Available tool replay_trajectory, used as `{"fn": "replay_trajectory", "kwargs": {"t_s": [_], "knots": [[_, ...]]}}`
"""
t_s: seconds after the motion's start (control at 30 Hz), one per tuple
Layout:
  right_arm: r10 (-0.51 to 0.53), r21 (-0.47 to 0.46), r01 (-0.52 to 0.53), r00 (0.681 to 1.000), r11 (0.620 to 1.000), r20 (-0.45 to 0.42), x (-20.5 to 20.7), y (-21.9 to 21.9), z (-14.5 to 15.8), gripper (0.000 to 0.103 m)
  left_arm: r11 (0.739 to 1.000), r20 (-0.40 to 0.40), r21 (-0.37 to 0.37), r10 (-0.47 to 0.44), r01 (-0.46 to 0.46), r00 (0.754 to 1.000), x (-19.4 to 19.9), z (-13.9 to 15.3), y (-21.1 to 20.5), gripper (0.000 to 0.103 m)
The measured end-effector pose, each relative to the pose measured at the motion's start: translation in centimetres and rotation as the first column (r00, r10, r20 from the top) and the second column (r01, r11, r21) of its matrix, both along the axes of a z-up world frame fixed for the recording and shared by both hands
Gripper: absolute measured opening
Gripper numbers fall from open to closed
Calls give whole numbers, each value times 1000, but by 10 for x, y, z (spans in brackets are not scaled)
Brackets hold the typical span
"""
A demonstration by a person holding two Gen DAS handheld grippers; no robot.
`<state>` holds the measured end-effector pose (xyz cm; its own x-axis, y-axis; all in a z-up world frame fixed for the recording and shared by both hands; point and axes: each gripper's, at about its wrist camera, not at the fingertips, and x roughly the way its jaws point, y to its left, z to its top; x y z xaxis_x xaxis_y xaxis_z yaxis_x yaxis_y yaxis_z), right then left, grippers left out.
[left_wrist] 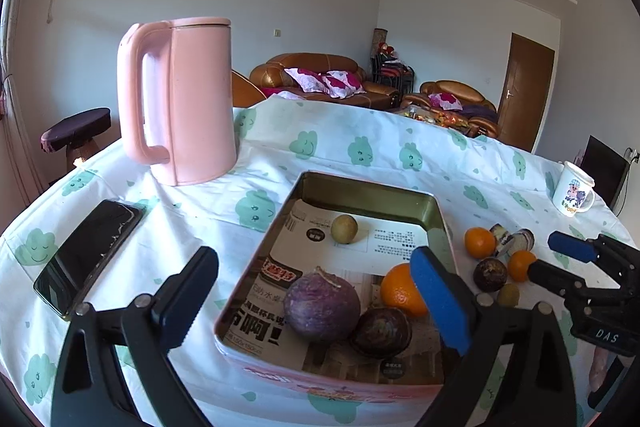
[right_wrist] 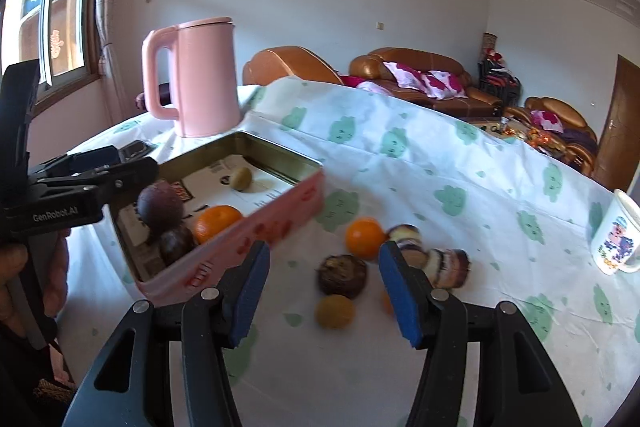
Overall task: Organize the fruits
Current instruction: 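Lower the mangosteen into the tin box and open the right gripper, then grasp the small brown kiwi with the right gripper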
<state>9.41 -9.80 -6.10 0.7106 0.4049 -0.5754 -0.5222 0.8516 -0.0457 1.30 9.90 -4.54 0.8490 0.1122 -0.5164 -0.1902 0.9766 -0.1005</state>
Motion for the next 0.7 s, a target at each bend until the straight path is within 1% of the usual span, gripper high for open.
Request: {"fn": "replay_trajectory", "kwargs": {"t_s": [0.1,0.17,0.23,0.27,0.3,0.37,0.4,0.5,0.53,0.57,0.7], "knots": [[-5,11,5,999,1000,-37,11,-3,-5,59,1000,-16,3,8,-8,1000,5,-2,-3,99],[2,-5,-2,998,1000,-63,17,4,-10,59,1000,-30,17,19,-19,999,8,-3,-4,99],[-5,-30,3,996,1000,-93,20,11,-15,59,1000,-34,15,23,-23,999,8,-3,-2,99],[10,-32,-13,994,999,-107,18,13,-18,59,1000,-33,11,26,-25,999,8,-3,-1,99],[24,-45,-29,993,999,-114,17,16,-20,59,1000,-32,7,27,-27,999,7,-3,0,99],[18,-114,-32,993,993,-118,14,24,-29,59,1000,-29,4,25,-25,999,7,-2,1,99],[16,-133,-32,993,991,-121,13,26,-32,57,1000,-27,3,23,-23,999,6,-1,0,99],[-1,-135,-21,986,991,-165,19,23,-38,43,1000,-20,-3,2,-2,1000,5,2,-6,99],[3,-125,-26,983,992,-185,22,21,-39,33,1000,-18,-2,-9,9,1000,5,3,-10,99],[8,-113,-30,981,993,-196,23,19,-40,29,1000,-14,2,-22,22,1000,5,5,-15,99],[-5,-53,-3,989,999,-151,13,4,-29,29,995,0,42,-87,87,996,5,13,-43,99]]}}
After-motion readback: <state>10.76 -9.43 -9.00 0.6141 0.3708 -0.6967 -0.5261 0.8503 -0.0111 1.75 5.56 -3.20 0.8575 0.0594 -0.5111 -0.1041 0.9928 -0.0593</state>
